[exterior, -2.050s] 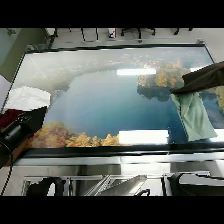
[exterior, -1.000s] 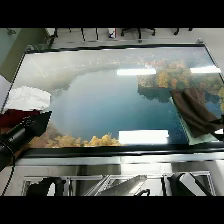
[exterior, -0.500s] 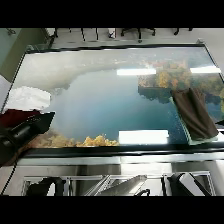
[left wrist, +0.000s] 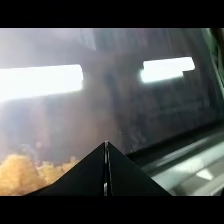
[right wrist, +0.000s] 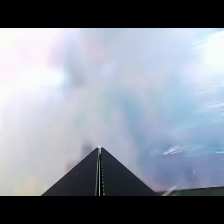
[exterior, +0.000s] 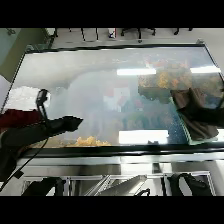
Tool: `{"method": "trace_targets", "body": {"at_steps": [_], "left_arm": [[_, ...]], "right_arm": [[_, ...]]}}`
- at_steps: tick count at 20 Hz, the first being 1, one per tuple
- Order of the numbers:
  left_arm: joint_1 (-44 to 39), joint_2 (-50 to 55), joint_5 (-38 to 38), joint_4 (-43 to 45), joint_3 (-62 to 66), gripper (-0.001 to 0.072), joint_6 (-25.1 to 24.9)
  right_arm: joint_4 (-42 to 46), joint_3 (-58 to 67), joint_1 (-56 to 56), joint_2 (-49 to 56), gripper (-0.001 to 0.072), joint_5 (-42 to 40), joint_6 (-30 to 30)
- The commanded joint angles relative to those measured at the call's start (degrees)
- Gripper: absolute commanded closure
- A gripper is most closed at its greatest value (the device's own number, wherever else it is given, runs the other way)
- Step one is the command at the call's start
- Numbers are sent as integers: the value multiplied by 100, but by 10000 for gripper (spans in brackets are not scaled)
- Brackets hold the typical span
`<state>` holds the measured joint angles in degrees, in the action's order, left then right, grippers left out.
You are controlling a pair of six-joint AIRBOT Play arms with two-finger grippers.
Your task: Fold the shirts.
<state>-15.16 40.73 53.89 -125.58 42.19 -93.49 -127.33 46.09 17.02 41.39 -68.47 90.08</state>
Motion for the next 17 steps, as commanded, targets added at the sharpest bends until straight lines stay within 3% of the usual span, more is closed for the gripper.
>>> {"method": "trace_targets", "body": {"at_steps": [1, 5, 10, 17], "left_arm": [[-850, 535, -297, 0, -2, 696, 66], [-1038, 682, -291, 0, -2, 696, 199], [-1014, 140, -278, 295, -2, 696, 249], [-1014, -372, -223, 455, -2, 696, 409]], "right_arm": [[24, -1196, -2000, -828, 695, 1327, -269], [7, -1425, -2653, -835, 694, 1698, -352], [-343, -1427, -2680, -835, 694, 1222, -393], [-328, -1427, -2680, -833, 694, 1213, -330]]}}
